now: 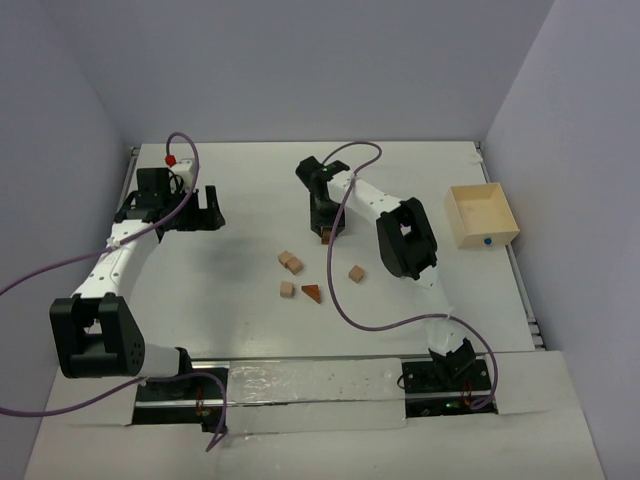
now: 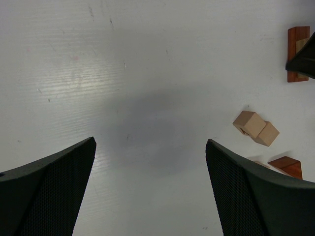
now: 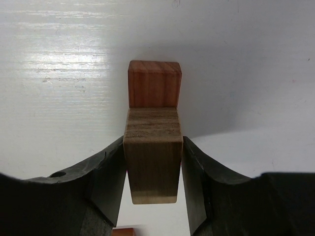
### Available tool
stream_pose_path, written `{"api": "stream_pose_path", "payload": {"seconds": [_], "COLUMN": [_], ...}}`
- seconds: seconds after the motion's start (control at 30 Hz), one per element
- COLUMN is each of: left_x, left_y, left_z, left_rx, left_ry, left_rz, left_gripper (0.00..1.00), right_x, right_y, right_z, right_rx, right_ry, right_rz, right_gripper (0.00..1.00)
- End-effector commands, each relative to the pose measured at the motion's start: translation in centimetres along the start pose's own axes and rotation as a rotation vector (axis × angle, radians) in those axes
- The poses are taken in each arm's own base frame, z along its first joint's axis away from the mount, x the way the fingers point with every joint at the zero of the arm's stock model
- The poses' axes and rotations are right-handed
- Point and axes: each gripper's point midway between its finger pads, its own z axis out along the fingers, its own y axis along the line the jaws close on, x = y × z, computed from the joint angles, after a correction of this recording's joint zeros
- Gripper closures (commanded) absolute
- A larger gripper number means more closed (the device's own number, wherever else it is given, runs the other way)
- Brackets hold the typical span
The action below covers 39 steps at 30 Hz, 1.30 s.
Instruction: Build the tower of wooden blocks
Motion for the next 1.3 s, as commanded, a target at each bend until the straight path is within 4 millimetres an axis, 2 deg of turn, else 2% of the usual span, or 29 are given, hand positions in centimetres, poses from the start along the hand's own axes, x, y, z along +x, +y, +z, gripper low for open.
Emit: {"api": "stream_pose_path", "payload": {"seconds": [0.0,0.63,0.8,1.07,1.27], "left_x": [-1.6,-1.8,-1.8,-1.9,-1.9], "left_y": [-0.2,-0.3,-0.3,-0.3,-0.4], "left_z": [-0.3,-0.2,-0.1,-0.1,-0.2], "left_rx": [0.018,0.022,0.025,0.028,0.032], "left_ry": [-0.054,-0.051,-0.050,-0.050,-0.050], "left_rz": [0.013,0.012,0.012,0.011,0.010], "left_gripper": [0.01,0.01,0.01,0.01,0.01], "right_x": [-0.6,-0.6,-0.7,-1.0,-2.1], "right_y": [-0.2,-0.7,-0.8,-0.6,-0.2], "right_z": [-0.8,-0.7,-0.9,-1.5,-4.3], "right_rx": [-0.004,0.015,0.017,0.003,-0.030], "right_ry": [-0.029,-0.033,-0.036,-0.046,-0.103], "right_rz": [0.013,-0.010,-0.016,-0.024,-0.037], "right_gripper": [0.49,0.55,0.39,0.29,0.17]}}
